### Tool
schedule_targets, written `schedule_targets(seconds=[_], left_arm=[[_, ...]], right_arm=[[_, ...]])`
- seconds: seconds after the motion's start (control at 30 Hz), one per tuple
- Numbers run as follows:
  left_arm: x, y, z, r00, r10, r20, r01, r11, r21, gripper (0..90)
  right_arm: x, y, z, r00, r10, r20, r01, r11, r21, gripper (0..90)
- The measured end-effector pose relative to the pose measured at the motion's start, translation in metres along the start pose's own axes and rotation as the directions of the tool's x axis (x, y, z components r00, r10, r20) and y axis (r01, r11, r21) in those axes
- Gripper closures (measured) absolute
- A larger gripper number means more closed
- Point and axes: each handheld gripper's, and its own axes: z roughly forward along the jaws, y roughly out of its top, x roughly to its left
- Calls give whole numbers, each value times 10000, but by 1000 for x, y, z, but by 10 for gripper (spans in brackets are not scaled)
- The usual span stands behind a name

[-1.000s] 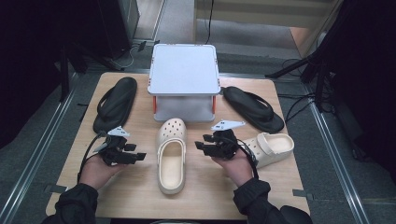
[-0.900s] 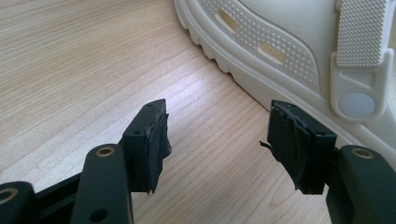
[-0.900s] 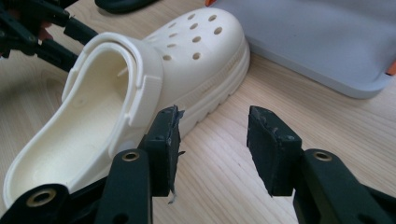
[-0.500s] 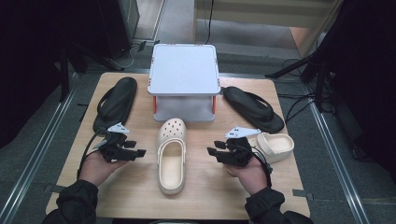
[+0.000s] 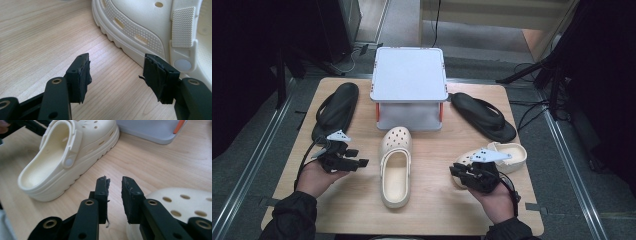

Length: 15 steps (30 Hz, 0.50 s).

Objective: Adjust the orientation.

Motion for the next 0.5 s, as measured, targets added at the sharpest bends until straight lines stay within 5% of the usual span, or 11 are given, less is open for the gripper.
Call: schedule_targets(seconds=[0.5], left_arm=[[3, 6, 5, 9997, -22, 237, 23, 10000, -50, 391]], right_arm=[[-11, -35, -21, 9950, 193, 981, -245, 9983, 521, 900]])
